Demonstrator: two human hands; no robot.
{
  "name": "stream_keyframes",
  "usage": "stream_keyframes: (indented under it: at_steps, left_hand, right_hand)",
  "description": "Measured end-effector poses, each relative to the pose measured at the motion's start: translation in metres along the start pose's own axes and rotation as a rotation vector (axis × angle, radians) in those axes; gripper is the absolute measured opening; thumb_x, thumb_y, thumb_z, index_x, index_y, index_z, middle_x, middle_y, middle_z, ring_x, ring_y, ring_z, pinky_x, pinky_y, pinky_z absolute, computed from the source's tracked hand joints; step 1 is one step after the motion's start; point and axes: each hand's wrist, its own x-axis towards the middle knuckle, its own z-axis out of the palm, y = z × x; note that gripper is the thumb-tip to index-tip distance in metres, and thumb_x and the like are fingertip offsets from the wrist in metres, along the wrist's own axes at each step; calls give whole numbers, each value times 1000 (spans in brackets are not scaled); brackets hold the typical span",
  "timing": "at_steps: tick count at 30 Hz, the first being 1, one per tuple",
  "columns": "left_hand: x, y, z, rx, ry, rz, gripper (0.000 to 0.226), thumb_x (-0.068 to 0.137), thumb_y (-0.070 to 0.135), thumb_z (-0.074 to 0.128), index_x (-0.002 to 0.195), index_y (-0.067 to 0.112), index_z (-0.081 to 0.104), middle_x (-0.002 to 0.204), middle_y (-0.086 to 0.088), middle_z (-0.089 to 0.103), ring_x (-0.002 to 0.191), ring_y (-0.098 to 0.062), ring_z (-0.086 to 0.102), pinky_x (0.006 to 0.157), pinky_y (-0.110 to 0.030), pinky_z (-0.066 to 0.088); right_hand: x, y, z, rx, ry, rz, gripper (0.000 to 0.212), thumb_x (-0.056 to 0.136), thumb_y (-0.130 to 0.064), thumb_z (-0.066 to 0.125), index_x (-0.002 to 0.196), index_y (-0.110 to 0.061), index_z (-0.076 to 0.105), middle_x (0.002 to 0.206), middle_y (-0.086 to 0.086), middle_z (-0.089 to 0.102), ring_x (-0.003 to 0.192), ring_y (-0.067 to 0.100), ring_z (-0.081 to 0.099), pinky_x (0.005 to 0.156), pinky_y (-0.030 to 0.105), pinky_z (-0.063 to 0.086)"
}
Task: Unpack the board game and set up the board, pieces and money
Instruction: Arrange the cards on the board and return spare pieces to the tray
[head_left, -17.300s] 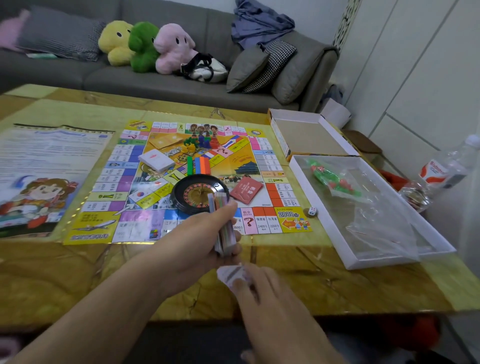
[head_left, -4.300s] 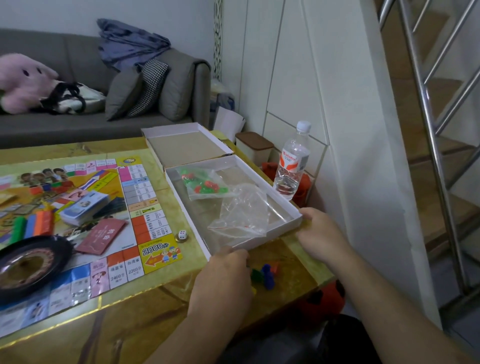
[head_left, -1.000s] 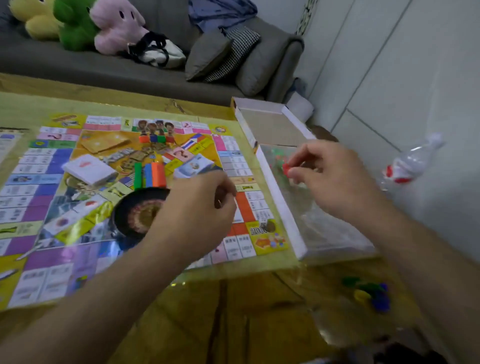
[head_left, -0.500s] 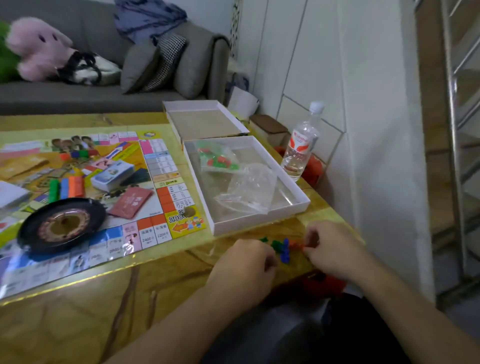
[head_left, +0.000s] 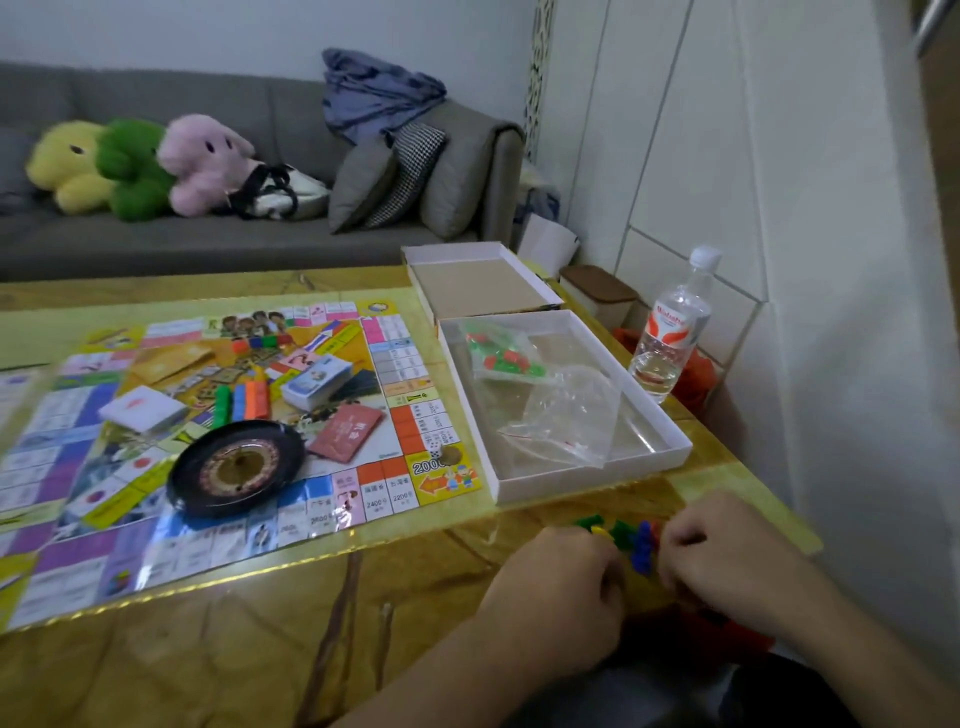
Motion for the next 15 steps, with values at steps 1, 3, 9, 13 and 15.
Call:
stream_keyframes:
  at_steps: [1,3,9,13,15]
  left_hand:
    - [-2,-2,-2,0,0,-2,25,88,29,50,100,20,70,101,-1,70,96,-25,65,81,-38,57]
    - [-5,-6,-7,-6,1,-9,23,88,28,50,97,18,69,99,-2,69,95,-25,63,81,-40,57]
    - [-19,-20,-26,-44,-6,-78,22,92,29,51,97,22,70,100,2,69,93,-21,64,81,-40,59]
    - [-18,-44,-44,-42,139,-208,21,97,30,51,101,23,70,99,5,70,91,-16,65,82,-40,60]
    - [-10,-62,-56,-49,268,-324,16,100,25,54,105,26,68,105,6,67,94,-14,64,85,-37,60]
  right_hand:
    - [0,-2,1,-3,-46,-9,25,70,-6,61,60,-23,76,60,1,70,59,16,66,60,35,56]
    - [2,-5,3,-30,-71,-42,32,71,-4,60,63,-29,78,63,-5,72,61,11,67,66,35,57]
    - [2,-8,7,-27,28,-35,39,74,0,63,60,-34,76,59,-9,69,56,4,62,54,24,48]
    - [-1,-29,6,2,166,-83,38,77,1,64,53,-28,70,55,-12,64,57,0,59,51,18,42]
    - [-2,-41,7,29,205,-137,39,78,3,62,52,-26,68,55,-10,65,57,2,60,51,18,43]
